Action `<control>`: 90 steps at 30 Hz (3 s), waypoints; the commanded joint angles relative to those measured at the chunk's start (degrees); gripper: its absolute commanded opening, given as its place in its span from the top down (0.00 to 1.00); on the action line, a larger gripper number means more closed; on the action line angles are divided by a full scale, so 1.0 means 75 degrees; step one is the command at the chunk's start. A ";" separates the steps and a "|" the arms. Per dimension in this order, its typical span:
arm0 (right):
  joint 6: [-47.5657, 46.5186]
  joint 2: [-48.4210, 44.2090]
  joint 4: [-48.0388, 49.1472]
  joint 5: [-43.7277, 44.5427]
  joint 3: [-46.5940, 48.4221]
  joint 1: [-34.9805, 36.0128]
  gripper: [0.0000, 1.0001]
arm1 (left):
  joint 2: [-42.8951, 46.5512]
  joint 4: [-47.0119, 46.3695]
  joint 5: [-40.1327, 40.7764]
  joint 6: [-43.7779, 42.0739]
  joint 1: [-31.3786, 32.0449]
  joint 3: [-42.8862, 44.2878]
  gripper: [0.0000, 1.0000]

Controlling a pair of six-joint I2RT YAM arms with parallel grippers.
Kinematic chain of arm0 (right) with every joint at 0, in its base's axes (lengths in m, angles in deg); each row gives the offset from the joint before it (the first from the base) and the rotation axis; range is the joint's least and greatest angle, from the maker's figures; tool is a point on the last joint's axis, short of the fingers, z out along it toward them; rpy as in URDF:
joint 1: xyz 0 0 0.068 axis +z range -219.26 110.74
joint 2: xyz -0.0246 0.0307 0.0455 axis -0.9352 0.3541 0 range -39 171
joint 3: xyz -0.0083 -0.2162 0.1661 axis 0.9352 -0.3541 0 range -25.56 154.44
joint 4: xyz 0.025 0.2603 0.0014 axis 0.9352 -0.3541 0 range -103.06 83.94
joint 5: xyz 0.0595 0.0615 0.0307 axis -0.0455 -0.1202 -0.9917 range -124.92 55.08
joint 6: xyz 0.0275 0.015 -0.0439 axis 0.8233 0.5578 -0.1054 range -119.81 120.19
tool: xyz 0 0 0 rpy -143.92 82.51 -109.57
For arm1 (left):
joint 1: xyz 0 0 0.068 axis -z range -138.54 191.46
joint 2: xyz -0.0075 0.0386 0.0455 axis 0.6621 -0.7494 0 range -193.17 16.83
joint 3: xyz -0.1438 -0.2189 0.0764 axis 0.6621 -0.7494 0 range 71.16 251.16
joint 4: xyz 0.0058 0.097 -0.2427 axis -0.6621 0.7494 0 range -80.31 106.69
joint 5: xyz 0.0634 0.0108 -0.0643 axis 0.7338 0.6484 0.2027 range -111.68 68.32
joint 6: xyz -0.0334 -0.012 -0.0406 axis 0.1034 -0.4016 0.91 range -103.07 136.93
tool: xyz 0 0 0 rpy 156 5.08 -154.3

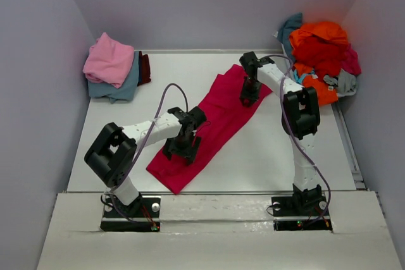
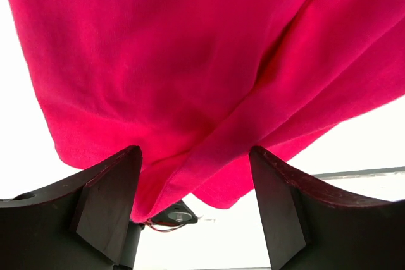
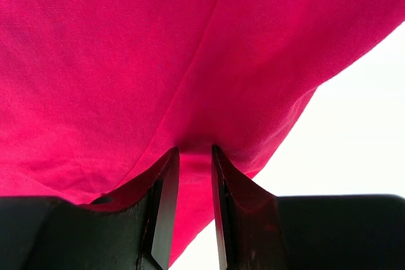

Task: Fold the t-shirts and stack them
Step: Rotate the tshirt 90 degrees

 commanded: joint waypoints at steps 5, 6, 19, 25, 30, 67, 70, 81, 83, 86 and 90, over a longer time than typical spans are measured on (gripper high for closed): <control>0.0159 0.0566 -0.0022 -0.0129 0.0571 0.0032 0.67 | -0.0430 0.0274 -0.0074 0.0100 0.0042 -0.0238 0.23; 0.0147 0.0661 -0.0092 -0.0176 0.0781 0.0032 0.67 | -0.0465 0.0274 -0.0074 0.0065 0.0042 -0.0202 0.23; -0.0649 0.2640 -0.0807 -0.1018 0.3617 -0.0190 0.66 | -0.1016 0.0122 -0.0601 -0.0205 0.0182 0.0126 0.23; -0.1095 0.3052 -0.0527 -0.1685 0.4217 -0.0190 0.64 | -0.1367 0.0051 -0.0859 -0.0369 0.0744 0.0418 0.23; -0.1259 0.3181 -0.0527 -0.1863 0.4428 -0.0190 0.64 | -0.1813 0.0040 -0.1046 -0.0474 0.1341 0.1051 0.23; -0.1635 0.2641 -0.1017 -0.1500 0.4834 -0.0190 0.52 | -0.2048 0.0227 -0.0801 -0.0510 0.2221 0.3150 0.23; -0.1447 0.2327 -0.0762 -0.1629 0.4522 -0.0190 0.51 | -0.1826 0.0227 -0.0497 -0.0405 0.2221 0.3150 0.23; -0.1412 0.0991 -0.0467 -0.1407 0.3022 -0.0190 0.41 | -0.1731 0.0098 -0.0191 -0.0205 0.2221 0.3021 0.23; -0.1353 0.0873 -0.0584 -0.1383 0.2940 -0.0190 0.41 | -0.1755 0.0110 -0.0087 -0.0217 0.2221 0.3021 0.23; -0.1248 0.0826 -0.0761 -0.1255 0.2811 -0.0190 0.41 | -0.1801 0.0133 0.0043 -0.0228 0.2221 0.3032 0.23; -0.1096 0.0287 -0.0526 -0.1102 0.2109 -0.0038 0.41 | -0.1802 0.0133 0.0066 -0.0228 0.2221 0.2997 0.23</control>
